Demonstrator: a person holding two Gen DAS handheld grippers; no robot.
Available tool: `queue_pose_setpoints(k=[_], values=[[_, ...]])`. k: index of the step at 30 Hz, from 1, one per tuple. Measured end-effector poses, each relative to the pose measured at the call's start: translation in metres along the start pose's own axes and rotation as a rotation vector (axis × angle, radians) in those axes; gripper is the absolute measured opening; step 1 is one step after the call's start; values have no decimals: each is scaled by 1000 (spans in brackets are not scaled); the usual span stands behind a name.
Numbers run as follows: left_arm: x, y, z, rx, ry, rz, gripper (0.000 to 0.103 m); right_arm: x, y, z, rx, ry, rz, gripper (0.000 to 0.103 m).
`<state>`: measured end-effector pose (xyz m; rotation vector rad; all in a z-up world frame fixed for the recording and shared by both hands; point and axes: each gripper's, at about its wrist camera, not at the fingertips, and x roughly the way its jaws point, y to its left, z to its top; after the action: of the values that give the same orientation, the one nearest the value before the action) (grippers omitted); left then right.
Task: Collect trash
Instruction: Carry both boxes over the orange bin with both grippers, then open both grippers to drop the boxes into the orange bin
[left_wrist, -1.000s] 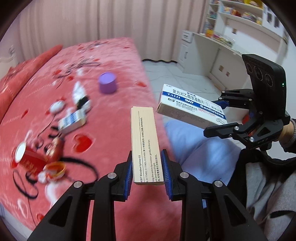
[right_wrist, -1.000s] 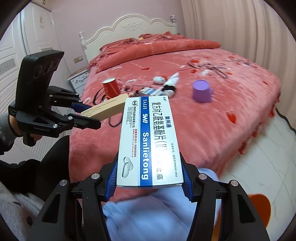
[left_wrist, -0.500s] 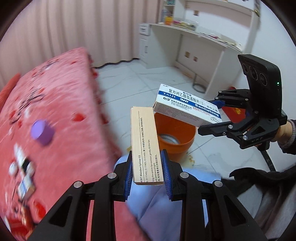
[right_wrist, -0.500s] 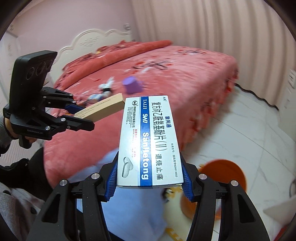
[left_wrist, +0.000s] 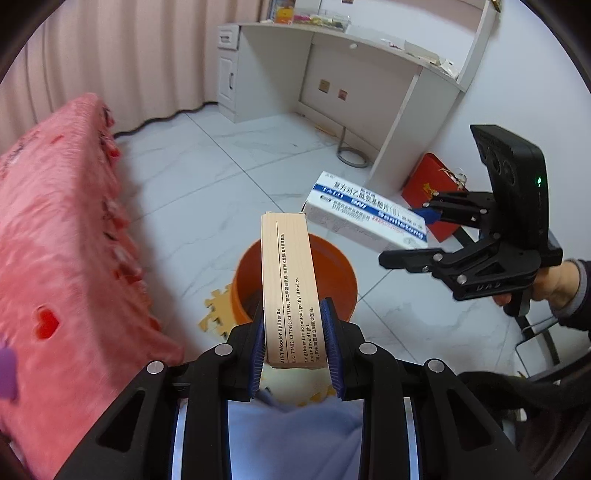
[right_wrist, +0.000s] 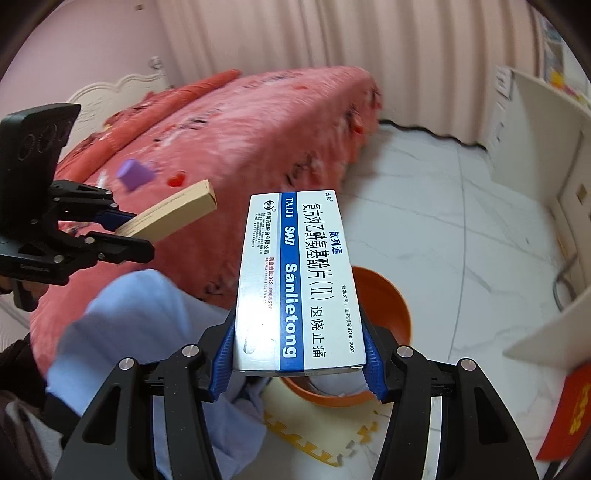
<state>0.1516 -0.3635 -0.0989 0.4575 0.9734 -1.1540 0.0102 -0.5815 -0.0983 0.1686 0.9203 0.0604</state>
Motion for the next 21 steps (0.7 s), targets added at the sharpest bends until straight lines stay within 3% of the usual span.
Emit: queue_pose_setpoints(k=[8,14,18,21], values=[[63,9,16,-48,70,-63,30,43,-41,-16,97,78,-27,57],[86,5,22,-45,107,-83,30,61,-58,-26,150,104,-38,57],[97,4,24,-53,125,-75,33,69,-65,-31,177,114,-49,57],[94,5,21,-55,125,-69,45,74,-63,-32,172,122,-46,57]])
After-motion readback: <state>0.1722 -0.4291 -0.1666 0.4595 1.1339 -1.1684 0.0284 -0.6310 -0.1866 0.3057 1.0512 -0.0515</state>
